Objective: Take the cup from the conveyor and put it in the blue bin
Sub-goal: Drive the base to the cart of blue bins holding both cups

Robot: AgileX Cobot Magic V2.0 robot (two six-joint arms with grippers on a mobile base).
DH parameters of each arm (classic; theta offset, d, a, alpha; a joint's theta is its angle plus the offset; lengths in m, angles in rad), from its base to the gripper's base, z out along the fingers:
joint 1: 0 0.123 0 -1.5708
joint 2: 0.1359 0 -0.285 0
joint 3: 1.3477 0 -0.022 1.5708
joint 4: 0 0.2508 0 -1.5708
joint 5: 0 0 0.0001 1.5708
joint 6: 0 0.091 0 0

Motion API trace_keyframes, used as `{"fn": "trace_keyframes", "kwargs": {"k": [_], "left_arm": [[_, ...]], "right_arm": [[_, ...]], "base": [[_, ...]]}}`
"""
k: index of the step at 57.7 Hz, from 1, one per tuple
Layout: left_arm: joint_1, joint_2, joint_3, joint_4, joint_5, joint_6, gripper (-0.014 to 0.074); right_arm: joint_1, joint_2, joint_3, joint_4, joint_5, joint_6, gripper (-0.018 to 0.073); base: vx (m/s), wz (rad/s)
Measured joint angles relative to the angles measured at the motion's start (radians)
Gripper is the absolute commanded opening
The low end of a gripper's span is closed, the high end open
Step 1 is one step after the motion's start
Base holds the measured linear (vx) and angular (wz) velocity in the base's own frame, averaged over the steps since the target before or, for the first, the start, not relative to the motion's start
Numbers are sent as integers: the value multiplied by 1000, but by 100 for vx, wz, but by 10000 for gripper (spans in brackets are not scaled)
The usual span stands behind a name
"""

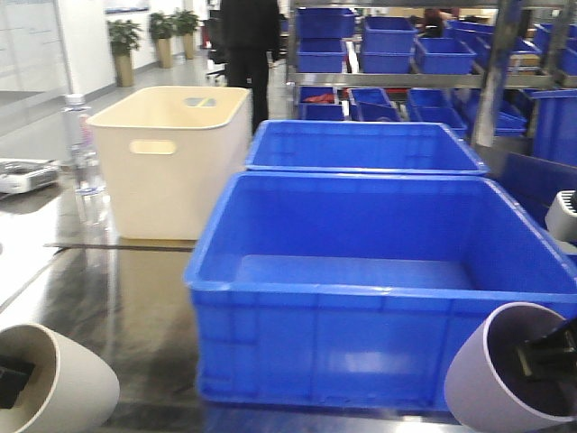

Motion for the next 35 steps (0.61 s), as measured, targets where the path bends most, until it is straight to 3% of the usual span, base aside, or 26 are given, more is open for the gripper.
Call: {"fn": "trace_keyframes", "kwargs": {"k": [35], "left_arm": [[0,2,0,-1,0,0,-6]], "right_arm": [[0,0,0,-1,0,0,-9]], "base": [[7,-15]]}}
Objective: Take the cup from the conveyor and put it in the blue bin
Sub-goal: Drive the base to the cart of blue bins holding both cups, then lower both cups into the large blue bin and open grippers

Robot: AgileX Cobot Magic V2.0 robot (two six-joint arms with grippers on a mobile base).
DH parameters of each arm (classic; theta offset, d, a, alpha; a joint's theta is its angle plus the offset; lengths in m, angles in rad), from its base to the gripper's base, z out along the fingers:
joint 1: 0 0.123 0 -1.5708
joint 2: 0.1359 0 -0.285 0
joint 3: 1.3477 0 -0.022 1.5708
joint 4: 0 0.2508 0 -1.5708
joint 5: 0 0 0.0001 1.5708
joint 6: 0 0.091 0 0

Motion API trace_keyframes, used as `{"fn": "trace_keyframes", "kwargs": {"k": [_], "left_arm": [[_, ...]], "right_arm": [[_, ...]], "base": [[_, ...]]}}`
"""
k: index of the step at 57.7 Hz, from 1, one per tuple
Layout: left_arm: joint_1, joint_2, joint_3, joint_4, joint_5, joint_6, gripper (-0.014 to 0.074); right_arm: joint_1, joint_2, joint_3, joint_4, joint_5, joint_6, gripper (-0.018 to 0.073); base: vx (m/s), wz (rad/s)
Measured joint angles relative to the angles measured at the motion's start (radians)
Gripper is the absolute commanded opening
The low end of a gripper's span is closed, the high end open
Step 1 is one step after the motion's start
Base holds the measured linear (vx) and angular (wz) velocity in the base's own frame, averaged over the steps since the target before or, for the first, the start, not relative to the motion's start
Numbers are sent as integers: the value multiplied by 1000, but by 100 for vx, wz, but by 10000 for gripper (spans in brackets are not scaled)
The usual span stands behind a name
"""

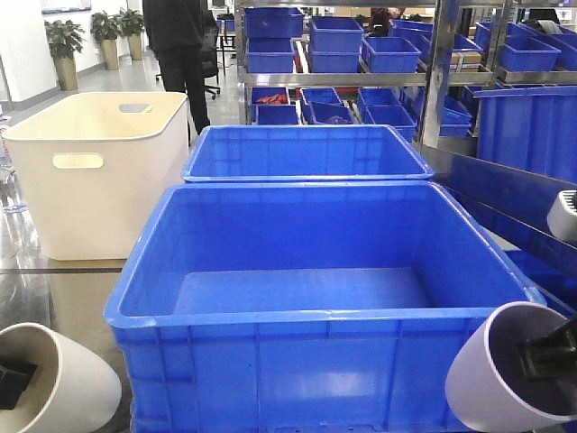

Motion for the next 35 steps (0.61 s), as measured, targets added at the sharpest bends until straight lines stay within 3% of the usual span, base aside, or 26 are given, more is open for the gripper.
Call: {"fn": "trace_keyframes", "kwargs": {"k": [35], "left_arm": [[0,0,0,0,0,0,-6]], "right_arm": [[0,0,0,10,-9,0,-9]], "base": [[0,0]]}}
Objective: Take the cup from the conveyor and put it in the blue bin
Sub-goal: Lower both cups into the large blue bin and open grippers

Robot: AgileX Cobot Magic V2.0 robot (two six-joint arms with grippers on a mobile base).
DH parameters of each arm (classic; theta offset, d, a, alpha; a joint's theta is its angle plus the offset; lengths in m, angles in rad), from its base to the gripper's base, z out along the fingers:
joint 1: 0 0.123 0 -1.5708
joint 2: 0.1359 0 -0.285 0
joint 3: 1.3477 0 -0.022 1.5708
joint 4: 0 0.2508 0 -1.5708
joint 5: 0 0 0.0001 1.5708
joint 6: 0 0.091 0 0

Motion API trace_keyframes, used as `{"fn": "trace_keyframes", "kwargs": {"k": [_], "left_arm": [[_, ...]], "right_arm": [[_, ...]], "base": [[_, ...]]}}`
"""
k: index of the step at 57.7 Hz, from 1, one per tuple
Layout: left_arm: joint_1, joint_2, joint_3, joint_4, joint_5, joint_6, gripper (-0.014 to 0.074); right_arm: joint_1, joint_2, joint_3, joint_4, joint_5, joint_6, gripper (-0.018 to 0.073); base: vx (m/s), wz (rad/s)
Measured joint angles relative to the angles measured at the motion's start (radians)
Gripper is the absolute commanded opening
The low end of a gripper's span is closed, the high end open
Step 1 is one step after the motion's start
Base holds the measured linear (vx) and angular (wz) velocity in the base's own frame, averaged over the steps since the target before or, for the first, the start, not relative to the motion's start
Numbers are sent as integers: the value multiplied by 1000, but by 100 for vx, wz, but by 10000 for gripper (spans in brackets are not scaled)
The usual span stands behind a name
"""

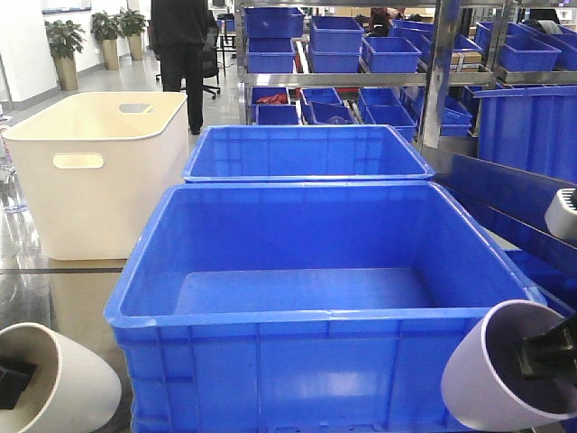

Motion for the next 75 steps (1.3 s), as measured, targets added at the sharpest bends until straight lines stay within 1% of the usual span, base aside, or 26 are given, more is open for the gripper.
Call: {"fn": "trace_keyframes", "kwargs": {"k": [10,16,20,26,33,40,49,53,58,62,66,75], "left_arm": [[0,0,0,-5,12,3,-5],[0,0,-27,-18,18,22,-5],[0,2,-85,-30,14,27,-3],[0,34,-228,-43,2,30,-2],[0,138,-409,-55,2,34,-2],[0,326,-577,-116,-7,51,-2],[-15,556,-667,-209,-58,92,20],[-31,635,-683,-235,-76,133,54],[-52,702,-691,-265,-90,199,118],[-67,739,-692,-290,-90,249,197],[-77,752,-693,-304,-91,271,277],[-85,752,-698,-316,-119,285,436]], "right_arm": [[0,0,0,2,-9,-10,-9],[0,0,-20,2,-9,-48,-9],[0,0,-62,2,-14,-69,-9],[0,8,-162,-11,-52,-93,-9],[0,58,-305,-29,-90,-104,-9],[0,172,-439,-29,-97,-122,-9],[0,355,-490,-28,-154,-131,8],[0,428,-490,-28,-180,-131,36],[0,497,-490,-26,-201,-136,88],[0,539,-490,-23,-208,-136,155],[0,558,-490,-19,-212,-137,224],[0,568,-490,-7,-233,-137,417]], "base": [[0,0],[0,0],[0,0],[0,0],[0,0],[0,0],[0,0],[0,0],[0,0],[0,0],[0,0],[0,0]]}}
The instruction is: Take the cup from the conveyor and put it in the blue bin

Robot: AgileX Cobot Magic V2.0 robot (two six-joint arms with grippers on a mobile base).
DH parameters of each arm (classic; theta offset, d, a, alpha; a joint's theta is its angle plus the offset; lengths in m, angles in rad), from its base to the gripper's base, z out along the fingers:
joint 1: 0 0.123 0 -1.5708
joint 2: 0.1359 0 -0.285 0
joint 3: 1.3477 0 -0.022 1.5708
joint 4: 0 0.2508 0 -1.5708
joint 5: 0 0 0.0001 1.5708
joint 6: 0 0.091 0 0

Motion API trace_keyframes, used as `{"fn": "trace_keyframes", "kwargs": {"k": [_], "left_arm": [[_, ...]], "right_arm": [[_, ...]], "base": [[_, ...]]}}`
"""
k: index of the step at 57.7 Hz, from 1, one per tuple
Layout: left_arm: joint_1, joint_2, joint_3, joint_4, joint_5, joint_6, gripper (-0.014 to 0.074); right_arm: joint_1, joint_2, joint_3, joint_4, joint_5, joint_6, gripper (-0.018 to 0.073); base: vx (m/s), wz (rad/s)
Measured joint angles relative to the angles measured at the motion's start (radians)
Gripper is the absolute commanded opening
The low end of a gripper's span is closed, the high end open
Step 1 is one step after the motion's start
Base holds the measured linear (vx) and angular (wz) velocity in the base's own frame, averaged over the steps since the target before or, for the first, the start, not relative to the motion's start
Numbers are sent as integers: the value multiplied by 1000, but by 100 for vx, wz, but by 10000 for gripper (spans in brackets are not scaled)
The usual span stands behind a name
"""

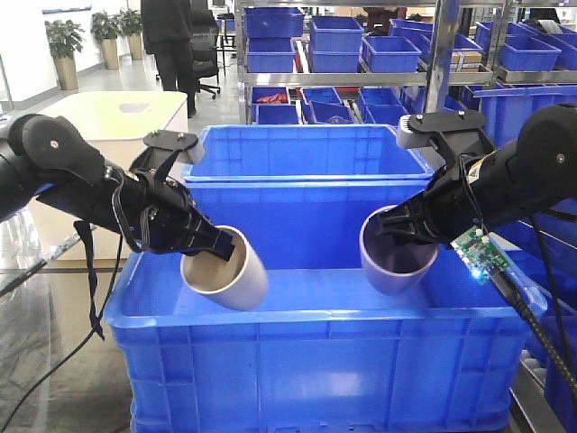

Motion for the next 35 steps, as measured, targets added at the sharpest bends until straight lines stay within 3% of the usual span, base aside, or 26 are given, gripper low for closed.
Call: {"fn": "trace_keyframes", "kwargs": {"k": [7,13,18,24,27,35], "left_arm": [[0,0,-1,-2,-8,0,491],[0,-9,-2,-2,12,0,442],[0,-31,-2,6,49,-2,270],[0,-97,-2,60,104,-35,-13],[0,-150,-1,96,120,-50,-10],[0,-290,60,150,104,-58,-6]], "right_arm": [[0,-3,0,1,-16,0,521],[0,-11,0,1,-7,0,518],[0,-34,0,1,17,0,412],[0,-90,0,-4,61,6,154],[0,-134,0,-15,97,6,-20],[0,-250,0,-25,198,6,-13]], "base": [[0,0],[0,0],[0,0],[0,0],[0,0],[0,0]]}}
